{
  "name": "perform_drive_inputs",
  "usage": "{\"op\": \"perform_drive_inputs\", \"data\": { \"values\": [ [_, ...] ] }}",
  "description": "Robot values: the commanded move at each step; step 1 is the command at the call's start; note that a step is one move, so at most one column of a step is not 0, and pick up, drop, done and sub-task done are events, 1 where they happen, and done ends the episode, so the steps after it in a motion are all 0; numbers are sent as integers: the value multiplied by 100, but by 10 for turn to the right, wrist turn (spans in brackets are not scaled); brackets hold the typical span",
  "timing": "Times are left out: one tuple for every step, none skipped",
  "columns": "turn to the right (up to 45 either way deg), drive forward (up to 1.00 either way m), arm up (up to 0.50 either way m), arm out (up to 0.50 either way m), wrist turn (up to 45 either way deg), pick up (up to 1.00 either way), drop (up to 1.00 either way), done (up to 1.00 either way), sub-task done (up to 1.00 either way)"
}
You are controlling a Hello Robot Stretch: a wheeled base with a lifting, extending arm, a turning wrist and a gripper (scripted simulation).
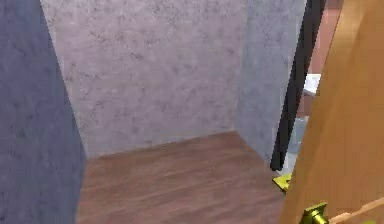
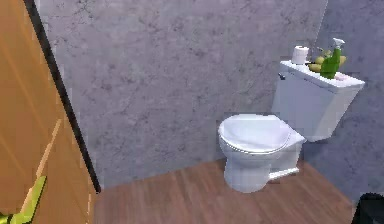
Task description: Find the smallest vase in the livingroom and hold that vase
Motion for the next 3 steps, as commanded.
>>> {"op": "perform_drive_inputs", "data": {
  "values": [
    [-150, 0, 0, 0, 0, 0, 0, 0, 0],
    [0, 60, 0, 0, 0, 0, 0, 0, 0],
    [450, 0, 0, 0, 0, 0, 0, 0, 0]
  ]
}}
